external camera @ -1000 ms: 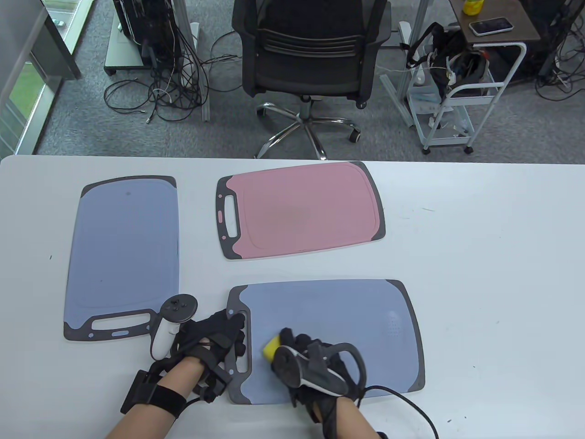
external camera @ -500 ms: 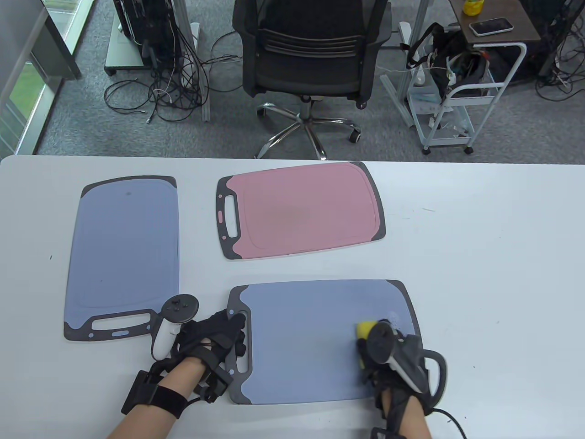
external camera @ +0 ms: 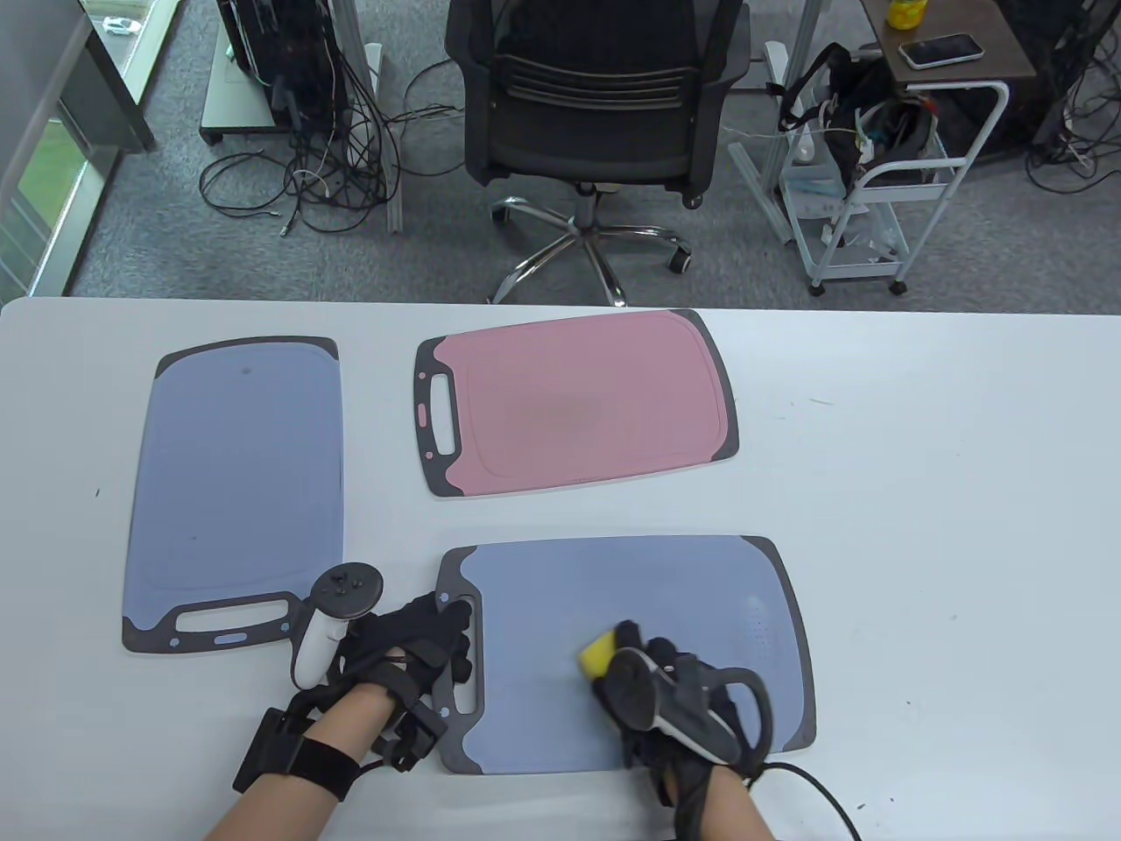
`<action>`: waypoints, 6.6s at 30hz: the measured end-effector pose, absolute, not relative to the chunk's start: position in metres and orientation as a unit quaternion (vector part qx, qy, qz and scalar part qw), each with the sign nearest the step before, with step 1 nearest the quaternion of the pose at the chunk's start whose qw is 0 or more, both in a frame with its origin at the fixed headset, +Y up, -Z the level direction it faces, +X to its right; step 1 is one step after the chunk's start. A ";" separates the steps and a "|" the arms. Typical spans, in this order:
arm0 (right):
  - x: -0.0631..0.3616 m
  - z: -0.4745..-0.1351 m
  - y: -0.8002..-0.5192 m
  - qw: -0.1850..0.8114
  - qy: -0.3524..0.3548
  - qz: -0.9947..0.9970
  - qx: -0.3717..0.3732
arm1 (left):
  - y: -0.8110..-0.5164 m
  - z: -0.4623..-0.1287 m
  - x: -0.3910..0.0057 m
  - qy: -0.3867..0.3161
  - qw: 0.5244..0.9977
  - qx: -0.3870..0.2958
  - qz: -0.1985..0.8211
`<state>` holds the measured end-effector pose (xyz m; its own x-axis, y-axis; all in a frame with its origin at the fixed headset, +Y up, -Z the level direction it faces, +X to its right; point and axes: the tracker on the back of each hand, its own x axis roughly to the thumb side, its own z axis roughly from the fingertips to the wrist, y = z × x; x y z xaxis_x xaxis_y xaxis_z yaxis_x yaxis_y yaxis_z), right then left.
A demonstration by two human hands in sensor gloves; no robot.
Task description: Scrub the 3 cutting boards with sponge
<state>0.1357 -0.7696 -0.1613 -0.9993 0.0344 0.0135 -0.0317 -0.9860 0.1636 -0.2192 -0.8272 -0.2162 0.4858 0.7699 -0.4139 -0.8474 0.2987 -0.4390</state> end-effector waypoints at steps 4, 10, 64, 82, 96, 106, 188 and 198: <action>0.227 -0.147 -0.779 0.015 0.073 0.984 -0.162 | -0.827 -0.216 -0.219 0.062 0.804 -0.312 0.503; 0.217 -0.148 -0.775 -0.021 0.066 0.981 -0.179 | -0.828 -0.217 -0.220 0.064 0.802 -0.312 0.505; 0.236 -0.116 -0.780 0.022 0.073 0.984 -0.163 | -0.826 -0.217 -0.218 0.058 0.810 -0.310 0.495; -0.005 -0.102 -0.762 -0.049 0.057 0.975 0.207 | -0.826 -0.218 -0.219 0.060 0.802 -0.315 0.504; 0.227 -0.121 -0.781 0.000 0.057 0.985 -0.164 | -0.825 -0.221 -0.219 0.063 0.805 -0.312 0.501; -0.008 -0.107 -0.764 -0.043 0.035 0.970 0.237 | -0.826 -0.222 -0.220 0.064 0.801 -0.314 0.506; 0.143 -0.255 -0.755 -0.018 0.073 0.989 -0.128 | -0.766 -0.152 -0.190 -0.468 0.879 0.091 0.007; 0.211 -0.235 -0.768 0.050 0.083 0.971 -0.217 | -0.766 -0.153 -0.189 -0.468 0.880 0.086 0.007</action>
<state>0.2110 -0.7675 -0.2352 -0.9009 0.0619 -0.4296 -0.1337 -0.9812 0.1391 -0.1890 -0.7665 -0.1532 0.5618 -0.0674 0.8245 -0.0932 0.9852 0.1440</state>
